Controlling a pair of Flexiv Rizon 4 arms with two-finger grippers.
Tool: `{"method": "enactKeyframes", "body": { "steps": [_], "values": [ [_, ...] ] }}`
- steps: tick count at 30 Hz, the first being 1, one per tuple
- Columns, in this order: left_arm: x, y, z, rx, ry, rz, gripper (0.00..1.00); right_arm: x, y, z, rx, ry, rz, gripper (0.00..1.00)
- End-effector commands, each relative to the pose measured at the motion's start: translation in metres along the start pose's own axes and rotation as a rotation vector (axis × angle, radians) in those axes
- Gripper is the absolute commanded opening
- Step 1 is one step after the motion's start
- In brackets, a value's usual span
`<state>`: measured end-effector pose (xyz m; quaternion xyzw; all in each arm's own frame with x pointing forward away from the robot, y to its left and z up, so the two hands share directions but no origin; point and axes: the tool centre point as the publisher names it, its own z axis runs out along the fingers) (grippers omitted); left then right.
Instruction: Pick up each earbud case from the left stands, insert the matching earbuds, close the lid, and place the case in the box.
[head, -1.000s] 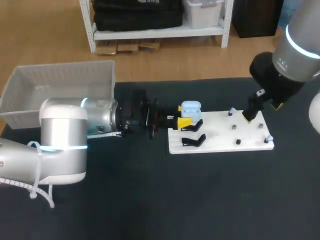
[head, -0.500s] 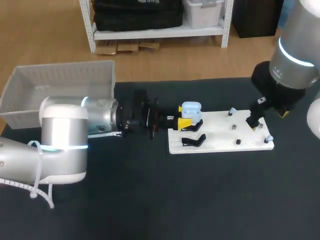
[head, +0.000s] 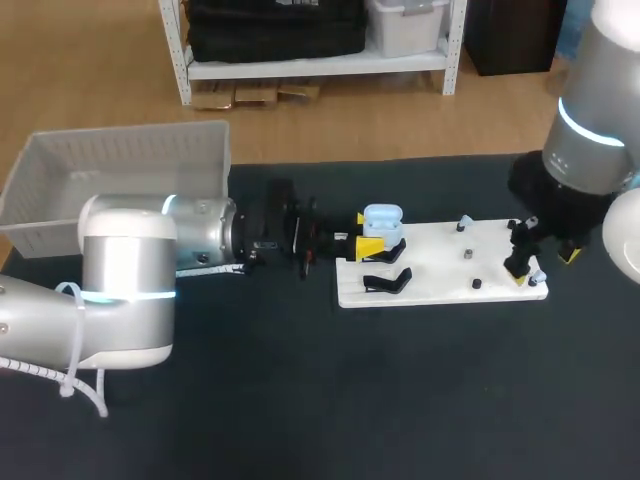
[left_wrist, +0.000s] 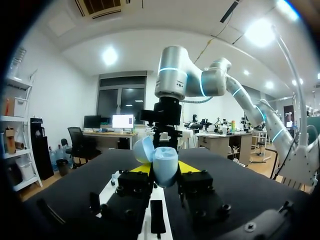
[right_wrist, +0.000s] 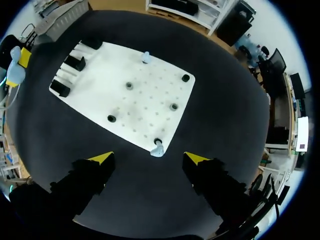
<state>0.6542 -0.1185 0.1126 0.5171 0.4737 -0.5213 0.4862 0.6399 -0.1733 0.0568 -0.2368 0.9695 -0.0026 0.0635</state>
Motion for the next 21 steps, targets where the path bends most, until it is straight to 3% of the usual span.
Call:
{"method": "enactKeyframes", "body": {
  "steps": [1,2,5,9,21],
  "values": [
    [0.001,-0.001,0.001,-0.006,-0.002,0.003,0.0,0.001,-0.008,0.005,-0.037,0.005,-0.005,0.77],
    [0.001,-0.001,0.001,-0.006,-0.002,0.003,0.0,0.001,-0.009,0.005,-0.042,0.006,-0.007,0.76],
    [0.001,-0.001,0.001,-0.006,-0.002,0.003,0.0,0.002,-0.01,0.008,-0.044,0.008,-0.012,0.58],
    [0.001,-0.001,0.001,-0.006,-0.002,0.003,0.0,0.002,-0.011,0.013,-0.041,0.011,-0.027,0.5],
    [0.001,-0.001,0.001,-0.006,-0.002,0.003,0.0,0.007,-0.009,0.024,-0.048,0.015,-0.054,0.47]
  ]
}}
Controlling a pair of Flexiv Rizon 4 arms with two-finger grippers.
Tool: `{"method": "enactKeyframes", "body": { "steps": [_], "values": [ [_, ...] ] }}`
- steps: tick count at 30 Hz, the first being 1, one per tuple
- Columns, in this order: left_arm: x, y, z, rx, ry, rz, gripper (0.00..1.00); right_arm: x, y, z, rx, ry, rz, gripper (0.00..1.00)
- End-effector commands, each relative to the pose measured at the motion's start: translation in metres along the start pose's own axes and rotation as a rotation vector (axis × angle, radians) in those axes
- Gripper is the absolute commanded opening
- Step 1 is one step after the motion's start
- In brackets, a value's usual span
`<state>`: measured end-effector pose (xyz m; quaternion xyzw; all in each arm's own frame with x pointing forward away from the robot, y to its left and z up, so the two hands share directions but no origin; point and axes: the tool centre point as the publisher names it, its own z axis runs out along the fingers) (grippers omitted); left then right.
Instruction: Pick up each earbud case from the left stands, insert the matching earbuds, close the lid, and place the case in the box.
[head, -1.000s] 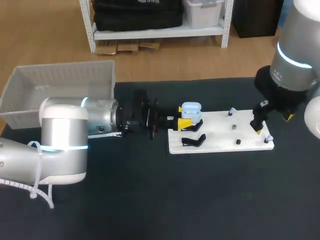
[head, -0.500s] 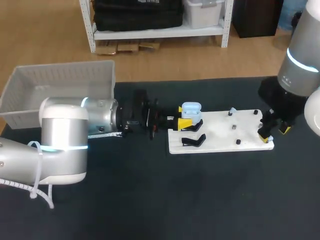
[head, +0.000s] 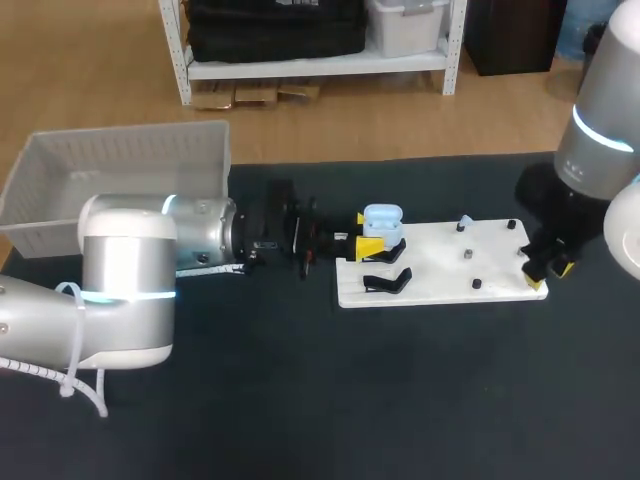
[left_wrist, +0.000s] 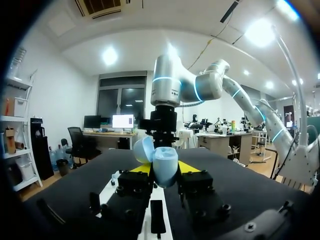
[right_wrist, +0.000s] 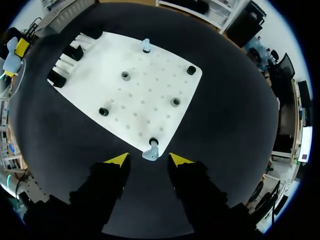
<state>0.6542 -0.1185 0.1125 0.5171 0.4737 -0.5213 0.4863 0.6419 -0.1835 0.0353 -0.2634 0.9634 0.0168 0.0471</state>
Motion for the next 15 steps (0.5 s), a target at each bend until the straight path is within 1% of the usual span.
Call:
{"method": "enactKeyframes", "body": {
  "steps": [1,5,9,15],
  "values": [
    [0.001,-0.001,0.0005,-0.006,-0.002,0.003,0.0,0.0019,0.0001,0.0038,0.002,-0.007,-0.003,0.47],
    [0.001,-0.001,0.0005,-0.006,-0.002,0.003,0.0,0.0006,-0.0024,0.0063,0.007,-0.016,-0.002,0.45],
    [0.001,-0.001,0.0005,-0.006,-0.002,0.003,0.0,-0.0012,-0.0026,0.0091,0.007,-0.022,0.0,0.4],
    [0.001,-0.001,0.0005,-0.006,-0.002,0.003,0.0,-0.0015,-0.0027,0.0135,0.002,-0.024,-0.005,0.39]
  ]
}}
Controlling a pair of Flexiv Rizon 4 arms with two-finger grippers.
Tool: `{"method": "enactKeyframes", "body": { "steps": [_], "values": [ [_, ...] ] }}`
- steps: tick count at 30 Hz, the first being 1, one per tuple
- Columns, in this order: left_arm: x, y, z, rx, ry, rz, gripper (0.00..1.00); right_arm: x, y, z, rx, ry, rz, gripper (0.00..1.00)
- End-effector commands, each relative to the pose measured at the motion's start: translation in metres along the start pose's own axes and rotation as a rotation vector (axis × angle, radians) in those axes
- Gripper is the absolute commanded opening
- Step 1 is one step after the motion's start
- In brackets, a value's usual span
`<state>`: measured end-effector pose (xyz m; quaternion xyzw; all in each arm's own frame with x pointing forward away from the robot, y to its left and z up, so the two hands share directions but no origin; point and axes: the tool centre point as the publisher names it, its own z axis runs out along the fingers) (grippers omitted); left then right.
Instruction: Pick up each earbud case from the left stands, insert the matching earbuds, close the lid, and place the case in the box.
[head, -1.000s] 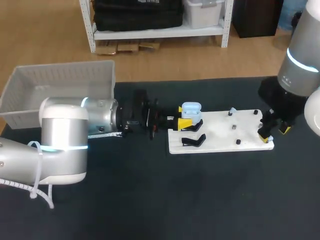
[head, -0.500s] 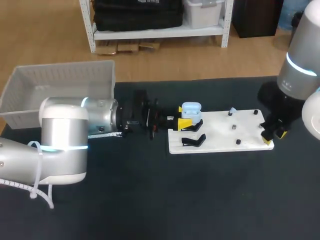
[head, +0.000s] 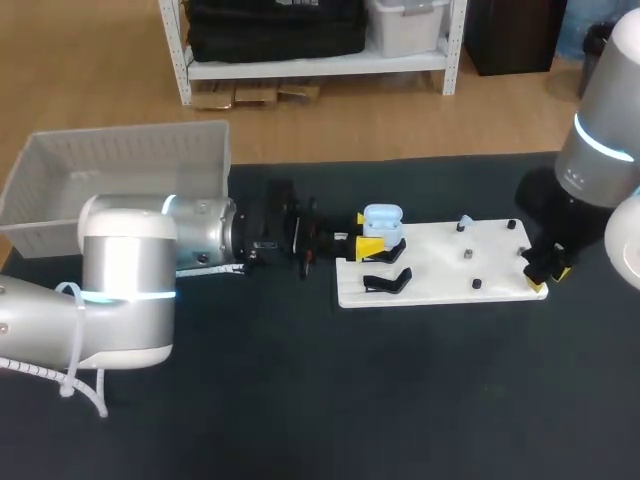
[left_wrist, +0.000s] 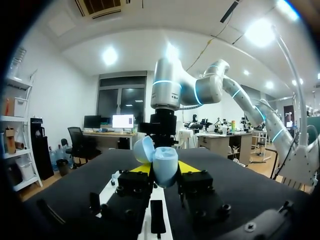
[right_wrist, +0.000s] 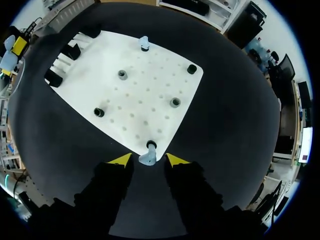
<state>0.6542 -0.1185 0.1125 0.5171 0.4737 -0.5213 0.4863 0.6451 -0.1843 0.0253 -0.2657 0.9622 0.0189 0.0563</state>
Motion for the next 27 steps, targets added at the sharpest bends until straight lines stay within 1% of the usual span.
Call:
{"method": "enactKeyframes", "body": {
  "steps": [1,8,9,10,14,20,27],
  "values": [
    [0.001,-0.001,0.0005,-0.006,-0.002,0.003,0.0,-0.0003,-0.0004,0.0036,0.001,-0.005,0.001,0.39],
    [0.001,-0.001,0.0005,-0.006,-0.002,0.003,0.0,-0.0021,-0.0005,0.0039,0.002,-0.007,-0.001,0.35],
    [0.001,-0.001,0.0005,-0.006,-0.002,0.003,0.0,-0.002,-0.0002,0.0041,0.002,-0.006,-0.002,0.33],
    [0.001,-0.001,0.0005,-0.006,-0.002,0.003,0.0,-0.0018,0.0001,0.0043,0.003,-0.006,-0.003,0.29],
    [0.001,-0.001,0.0005,-0.006,-0.002,0.003,0.0,-0.0009,0.0005,0.0042,0.006,-0.003,-0.003,0.25],
    [0.001,-0.001,0.0005,-0.006,-0.002,0.003,0.0,0.0008,0.0006,0.003,0.011,-0.006,0.001,0.24],
    [0.001,-0.001,0.0005,-0.006,-0.002,0.003,0.0,0.001,-0.0001,0.0001,0.022,-0.017,0.004,0.27]
  ]
}}
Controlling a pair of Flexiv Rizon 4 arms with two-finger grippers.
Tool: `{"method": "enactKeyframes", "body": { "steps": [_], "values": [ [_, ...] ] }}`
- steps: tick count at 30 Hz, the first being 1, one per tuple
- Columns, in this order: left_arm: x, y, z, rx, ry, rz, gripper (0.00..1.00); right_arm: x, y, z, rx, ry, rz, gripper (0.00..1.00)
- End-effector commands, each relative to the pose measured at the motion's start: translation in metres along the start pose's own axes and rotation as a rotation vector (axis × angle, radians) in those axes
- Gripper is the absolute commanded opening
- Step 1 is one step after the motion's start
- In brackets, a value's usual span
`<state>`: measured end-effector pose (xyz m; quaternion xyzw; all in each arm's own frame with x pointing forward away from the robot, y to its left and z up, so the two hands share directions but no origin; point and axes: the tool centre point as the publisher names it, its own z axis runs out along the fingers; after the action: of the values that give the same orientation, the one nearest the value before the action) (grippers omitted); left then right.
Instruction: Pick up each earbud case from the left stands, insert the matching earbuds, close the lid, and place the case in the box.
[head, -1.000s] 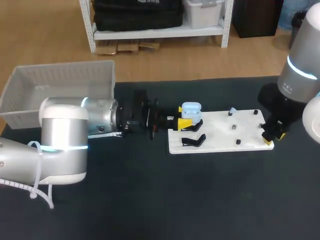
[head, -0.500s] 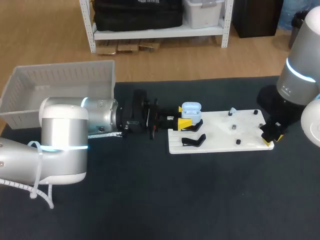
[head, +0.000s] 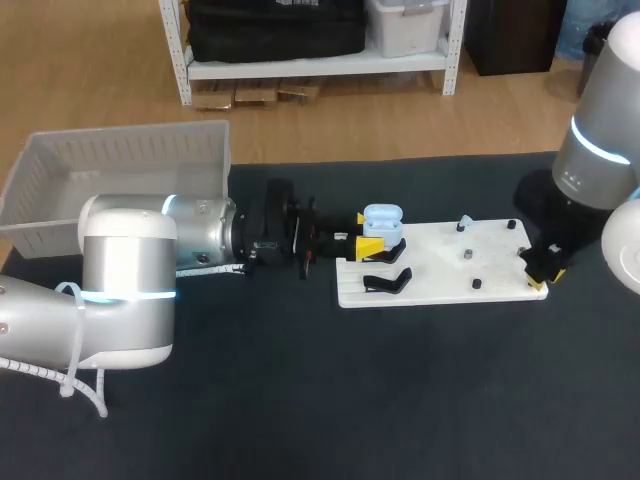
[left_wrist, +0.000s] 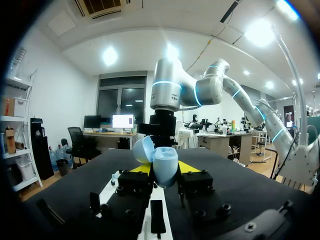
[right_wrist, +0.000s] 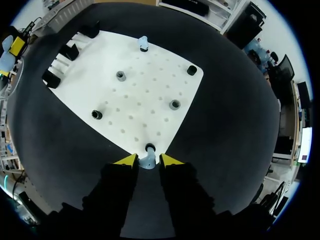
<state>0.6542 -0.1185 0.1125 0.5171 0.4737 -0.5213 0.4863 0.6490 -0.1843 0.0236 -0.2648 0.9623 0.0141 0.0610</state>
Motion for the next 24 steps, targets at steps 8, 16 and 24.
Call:
{"method": "enactKeyframes", "body": {
  "steps": [8,16,24],
  "values": [
    [0.001,-0.001,0.0005,-0.006,-0.002,0.003,0.0,0.004,0.0015,-0.0032,0.015,-0.018,0.0,0.2],
    [0.001,-0.001,0.0005,-0.006,-0.002,0.003,0.0,0.0037,0.0018,-0.0025,0.017,-0.017,-0.003,0.16],
    [0.001,-0.001,0.0005,-0.006,-0.002,0.003,0.0,0.0026,0.0049,-0.0034,0.018,-0.018,-0.012,0.0]
  ]
}}
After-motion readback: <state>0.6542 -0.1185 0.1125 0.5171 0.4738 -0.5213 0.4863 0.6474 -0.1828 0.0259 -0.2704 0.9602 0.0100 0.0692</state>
